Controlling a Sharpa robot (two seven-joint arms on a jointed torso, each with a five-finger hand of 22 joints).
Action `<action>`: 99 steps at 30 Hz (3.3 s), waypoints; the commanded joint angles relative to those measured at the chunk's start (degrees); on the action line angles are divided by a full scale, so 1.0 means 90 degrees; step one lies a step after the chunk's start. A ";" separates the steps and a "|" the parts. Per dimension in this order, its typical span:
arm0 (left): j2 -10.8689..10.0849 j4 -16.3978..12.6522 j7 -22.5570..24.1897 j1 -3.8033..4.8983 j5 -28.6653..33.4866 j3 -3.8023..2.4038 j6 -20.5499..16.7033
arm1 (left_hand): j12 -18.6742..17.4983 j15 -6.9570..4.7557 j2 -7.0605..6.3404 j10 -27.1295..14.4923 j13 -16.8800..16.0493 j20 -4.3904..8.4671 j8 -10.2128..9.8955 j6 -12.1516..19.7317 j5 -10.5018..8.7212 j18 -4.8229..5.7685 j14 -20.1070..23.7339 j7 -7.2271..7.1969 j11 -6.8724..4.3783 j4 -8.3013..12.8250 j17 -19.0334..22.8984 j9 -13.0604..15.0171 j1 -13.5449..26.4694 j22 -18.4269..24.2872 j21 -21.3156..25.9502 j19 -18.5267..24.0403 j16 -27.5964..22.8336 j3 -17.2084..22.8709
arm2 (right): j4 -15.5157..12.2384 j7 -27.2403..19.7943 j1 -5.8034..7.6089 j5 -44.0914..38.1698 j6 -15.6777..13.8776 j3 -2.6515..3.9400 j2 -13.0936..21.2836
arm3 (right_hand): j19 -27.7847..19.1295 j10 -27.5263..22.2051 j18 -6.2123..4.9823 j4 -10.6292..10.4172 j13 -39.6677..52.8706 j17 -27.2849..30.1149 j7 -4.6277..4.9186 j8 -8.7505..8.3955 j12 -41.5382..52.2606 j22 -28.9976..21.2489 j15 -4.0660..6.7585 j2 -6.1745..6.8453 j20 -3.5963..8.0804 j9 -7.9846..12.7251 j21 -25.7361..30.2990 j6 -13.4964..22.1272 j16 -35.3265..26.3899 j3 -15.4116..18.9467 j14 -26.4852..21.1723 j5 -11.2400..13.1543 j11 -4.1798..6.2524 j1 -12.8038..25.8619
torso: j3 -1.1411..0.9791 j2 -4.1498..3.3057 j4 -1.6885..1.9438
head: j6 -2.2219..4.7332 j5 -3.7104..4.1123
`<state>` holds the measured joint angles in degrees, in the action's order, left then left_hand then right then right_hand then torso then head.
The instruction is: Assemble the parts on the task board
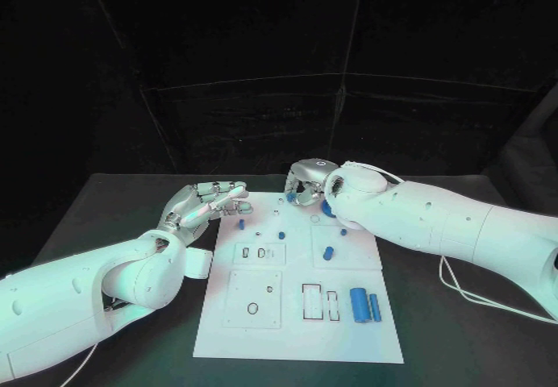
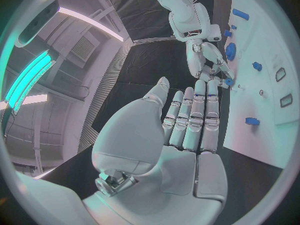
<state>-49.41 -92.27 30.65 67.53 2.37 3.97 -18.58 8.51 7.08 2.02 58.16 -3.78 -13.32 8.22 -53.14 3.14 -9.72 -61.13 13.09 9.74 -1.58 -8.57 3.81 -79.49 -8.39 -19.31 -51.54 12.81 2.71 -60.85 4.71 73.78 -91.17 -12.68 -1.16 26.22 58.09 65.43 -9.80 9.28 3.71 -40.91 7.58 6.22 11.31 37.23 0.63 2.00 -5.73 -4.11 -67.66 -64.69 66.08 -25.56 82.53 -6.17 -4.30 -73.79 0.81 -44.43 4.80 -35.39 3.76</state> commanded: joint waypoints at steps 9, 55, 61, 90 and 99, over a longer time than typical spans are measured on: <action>0.0007 -0.0003 0.0013 0.0011 -0.0035 -0.0005 0.0093 | -0.0057 0.0008 0.0054 0.0040 0.0007 -0.0012 -0.0053 -0.0007 0.0001 -0.0086 -0.0063 0.0016 0.0024 0.0088 -0.0015 -0.0007 -0.0024 0.0016 0.0029 -0.0054 -0.0058 0.0020 | -0.0022 0.0265 0.0016 0.0107 -0.0289 0.0003 -0.0077 | 0.0044 0.0014 -0.0014 -0.0158 -0.0005 -0.0020 0.0019 0.0023 -0.0050 -0.0010 -0.0015 0.0064 -0.0003 -0.0040 -0.0032 -0.0014 0.0050 -0.0019 0.0048 -0.0030 0.0004 0.0145 | 0.0001 -0.0001 0.0000 | -0.0005 -0.0013; 0.0021 0.0018 -0.0014 0.0011 -0.0035 -0.0005 0.0106 | -0.0074 0.0006 0.0073 0.0045 0.0008 -0.0009 -0.0064 -0.0009 0.0001 -0.0085 -0.0072 0.0018 0.0024 0.0124 -0.0020 -0.0008 -0.0046 0.0025 0.0036 -0.0061 -0.0082 0.0044 | -0.0055 0.0530 0.0016 -0.0328 0.0090 0.0002 -0.0266 | -0.0004 -0.0037 -0.0028 -0.0217 -0.0006 0.0084 0.0017 -0.0014 -0.0116 -0.0110 -0.0027 0.0182 -0.0014 -0.0016 0.0020 0.0031 0.0006 0.0013 0.0012 -0.0022 -0.0008 0.0170 | 0.0000 -0.0002 -0.0004 | -0.0062 -0.0052; 0.0021 0.0023 -0.0016 0.0011 -0.0035 -0.0005 0.0108 | -0.0074 0.0006 0.0073 0.0045 0.0008 -0.0009 -0.0064 -0.0009 0.0001 -0.0085 -0.0072 0.0018 0.0024 0.0124 -0.0020 -0.0008 -0.0046 0.0025 0.0036 -0.0061 -0.0082 0.0044 | -0.0068 0.0504 0.0016 -0.0328 0.0011 0.0002 -0.0244 | 0.0000 -0.0046 -0.0027 -0.0218 -0.0006 0.0089 0.0019 -0.0021 -0.0124 -0.0106 -0.0028 0.0185 -0.0015 -0.0013 0.0019 0.0041 0.0003 0.0008 0.0010 -0.0019 -0.0010 0.0161 | -0.0001 0.0000 0.0000 | -0.0073 -0.0060; 0.0036 0.0048 -0.0027 0.0011 -0.0035 -0.0005 0.0101 | -0.0083 0.0008 0.0072 0.0044 0.0008 -0.0009 -0.0071 -0.0006 0.0000 -0.0084 -0.0075 0.0023 0.0028 0.0133 -0.0022 -0.0009 -0.0041 0.0029 0.0039 -0.0063 -0.0094 0.0046 | -0.0110 0.0402 0.0016 -0.0298 -0.0070 0.0002 -0.0260 | -0.0031 -0.0080 -0.0035 -0.0227 -0.0005 0.0150 0.0050 -0.0096 -0.0168 -0.0173 -0.0044 0.0198 -0.0024 0.0018 0.0053 0.0146 -0.0027 -0.0049 -0.0012 0.0039 -0.0033 0.0089 | 0.0004 -0.0001 -0.0001 | -0.0122 -0.0080; 0.0036 0.0059 -0.0030 0.0011 -0.0035 -0.0005 0.0098 | -0.0083 0.0008 0.0072 0.0044 0.0008 -0.0009 -0.0071 -0.0006 0.0000 -0.0084 -0.0075 0.0023 0.0028 0.0133 -0.0022 -0.0009 -0.0041 0.0029 0.0039 -0.0063 -0.0094 0.0046 | -0.0099 0.0401 0.0016 -0.0307 -0.0121 0.0002 -0.0287 | -0.0036 -0.0078 -0.0038 -0.0250 -0.0001 0.0164 0.0043 -0.0169 -0.0182 -0.0192 -0.0048 0.0226 -0.0032 0.0035 0.0063 0.0249 -0.0032 -0.0073 -0.0017 0.0058 -0.0033 0.0076 | 0.0004 -0.0001 0.0000 | -0.0132 -0.0089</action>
<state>-49.13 -91.71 30.19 67.53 2.36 3.97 -18.38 7.97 7.08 2.27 58.36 -3.78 -13.51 7.78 -53.14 3.14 -9.72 -61.54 13.09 9.94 -0.79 -8.69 3.81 -79.75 -8.18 -19.31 -51.74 12.15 3.18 -61.65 8.79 73.80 -93.76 -12.78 -1.17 23.80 57.86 64.88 -9.80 7.15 3.73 -39.49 8.00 5.09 9.91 35.55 0.62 3.90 -5.95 -3.81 -67.39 -62.82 66.01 -25.97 82.52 -5.99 -4.61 -72.70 0.83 -44.45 4.79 -36.55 2.97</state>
